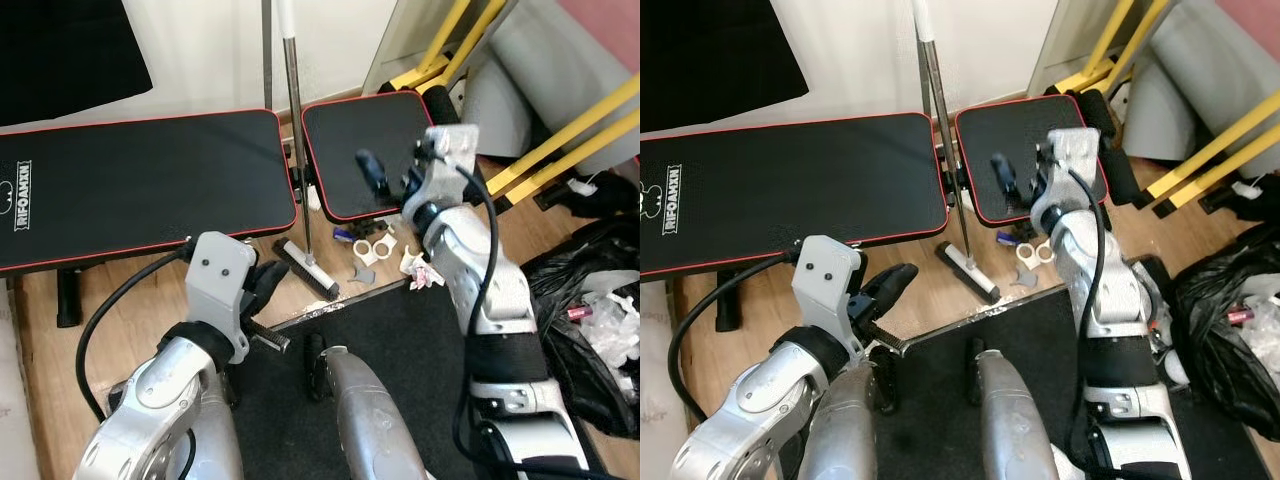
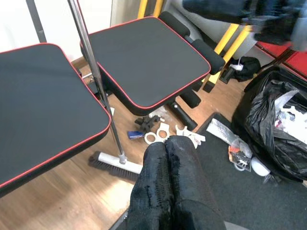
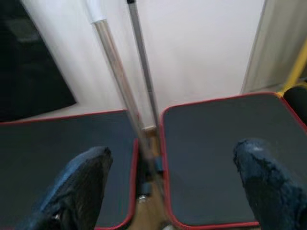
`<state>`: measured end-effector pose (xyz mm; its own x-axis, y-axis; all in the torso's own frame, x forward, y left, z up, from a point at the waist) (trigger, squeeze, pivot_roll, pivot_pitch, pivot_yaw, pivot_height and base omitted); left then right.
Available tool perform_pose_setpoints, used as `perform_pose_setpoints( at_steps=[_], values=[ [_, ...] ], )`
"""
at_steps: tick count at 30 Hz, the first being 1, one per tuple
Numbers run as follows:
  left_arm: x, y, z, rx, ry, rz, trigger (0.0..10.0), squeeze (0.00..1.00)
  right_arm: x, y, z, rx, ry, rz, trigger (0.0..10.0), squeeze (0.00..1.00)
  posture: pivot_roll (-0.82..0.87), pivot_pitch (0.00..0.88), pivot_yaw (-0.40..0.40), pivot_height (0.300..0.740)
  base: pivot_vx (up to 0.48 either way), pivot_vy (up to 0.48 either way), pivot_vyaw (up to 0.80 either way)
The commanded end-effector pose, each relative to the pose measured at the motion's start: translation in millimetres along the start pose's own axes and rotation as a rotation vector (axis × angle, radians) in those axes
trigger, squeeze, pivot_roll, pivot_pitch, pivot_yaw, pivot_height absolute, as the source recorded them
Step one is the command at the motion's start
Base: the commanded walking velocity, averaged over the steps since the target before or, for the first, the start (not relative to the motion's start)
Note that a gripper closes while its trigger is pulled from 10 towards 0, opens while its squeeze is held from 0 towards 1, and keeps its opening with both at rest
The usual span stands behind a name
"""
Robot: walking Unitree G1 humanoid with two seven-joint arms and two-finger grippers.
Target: Sweep floor
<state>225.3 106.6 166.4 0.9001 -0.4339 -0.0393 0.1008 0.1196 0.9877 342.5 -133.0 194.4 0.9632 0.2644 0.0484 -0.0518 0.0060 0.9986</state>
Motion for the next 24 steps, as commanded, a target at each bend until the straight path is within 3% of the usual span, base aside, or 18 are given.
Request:
perform_pose_setpoints(
  at_steps=[1,4,12,20,24],
  values=[
    [1.1,-7.6,4.2,-0.004,-0.038,-0.023,10.0,0.0,-9.9,-0.4,-2.6,0.042,0.039,0.002,10.0,0.0,-0.13,0.296,-0.173,0.74,0.0,0.0,0.0],
    [3.2,-7.8,2.4,-0.001,-0.031,-0.018,10.0,0.0,-14.0,0.1,-6.2,0.041,0.071,0.005,10.0,0.0,-0.13,0.294,-0.173,0.74,0.0,0.0,0.0],
    [12.0,-7.1,-8.5,0.016,0.033,-0.002,10.0,0.0,-43.4,-1.0,-29.2,0.061,0.199,0.016,10.0,0.0,-0.14,0.246,-0.159,0.74,0.0,0.0,-0.8],
    [18.9,-8.4,-17.3,0.011,0.07,-0.006,10.0,0.0,-53.1,-7.2,-36.8,0.07,0.219,-0.01,10.0,0.0,-0.14,0.216,-0.148,0.74,0.0,0.0,-0.8],
    [21.5,-4.9,-24.5,0.016,0.105,0.035,10.0,0.0,-60.9,-13.3,-37.5,0.059,0.224,-0.035,10.0,0.0,-0.15,0.2,-0.147,0.74,0.336,0.0,-0.8]
  ],
)
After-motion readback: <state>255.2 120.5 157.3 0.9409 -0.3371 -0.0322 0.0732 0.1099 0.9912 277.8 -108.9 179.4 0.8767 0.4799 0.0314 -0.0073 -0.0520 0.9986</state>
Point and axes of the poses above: a point about 5 cm out from each wrist's last joint towards the gripper, its own x axis pointing out of the wrist towards the gripper, its own y axis along the axis of the wrist's last joint, z = x × y, the point moved 2 cm from there along x, pointing out of the wrist towards the gripper, and after that the axes turned 11 degrees about -x, right-handed, at the moved point
